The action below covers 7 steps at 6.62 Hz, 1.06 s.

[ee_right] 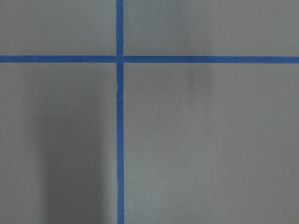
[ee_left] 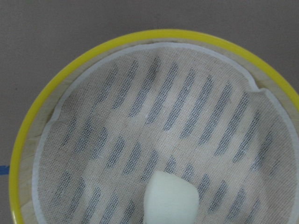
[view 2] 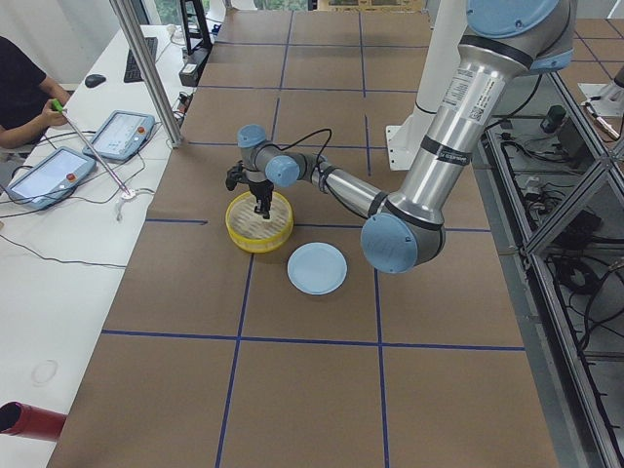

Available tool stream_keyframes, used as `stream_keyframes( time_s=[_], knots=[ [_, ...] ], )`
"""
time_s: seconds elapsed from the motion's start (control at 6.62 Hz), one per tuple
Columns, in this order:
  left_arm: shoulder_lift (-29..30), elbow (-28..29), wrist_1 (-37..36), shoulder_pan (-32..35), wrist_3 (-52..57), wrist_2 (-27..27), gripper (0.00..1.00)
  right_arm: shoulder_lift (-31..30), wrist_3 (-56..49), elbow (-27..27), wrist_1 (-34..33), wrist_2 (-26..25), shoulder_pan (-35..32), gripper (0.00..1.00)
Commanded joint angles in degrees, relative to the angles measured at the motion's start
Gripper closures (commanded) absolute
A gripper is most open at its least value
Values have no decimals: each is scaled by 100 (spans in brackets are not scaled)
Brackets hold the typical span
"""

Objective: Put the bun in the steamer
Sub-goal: 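Lower the bun into the yellow steamer and open the left gripper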

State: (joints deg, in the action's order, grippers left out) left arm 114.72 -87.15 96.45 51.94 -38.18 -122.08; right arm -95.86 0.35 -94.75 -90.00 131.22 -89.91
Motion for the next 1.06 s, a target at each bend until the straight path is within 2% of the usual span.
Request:
stream_keyframes(
  time_s=[0.0, 0.15, 0.45, 0.76, 0.91],
  knots=[
    [15, 75, 102, -9, 4, 0, 49, -3, 0, 0, 0, 0, 0, 0],
    [24, 75, 111, -9, 4, 0, 0, -3, 0, 0, 0, 0, 0, 0],
    [-3, 14, 225, 0, 39, 9, 0, -3, 0, 0, 0, 0, 0, 0],
    [-221, -1008, 165, 401, 74, 376, 0, -3, 0, 0, 0, 0, 0, 0],
    [-692, -1676, 155, 753, 492, 300, 0, -3, 0, 9, 0, 0, 0, 0]
  ],
)
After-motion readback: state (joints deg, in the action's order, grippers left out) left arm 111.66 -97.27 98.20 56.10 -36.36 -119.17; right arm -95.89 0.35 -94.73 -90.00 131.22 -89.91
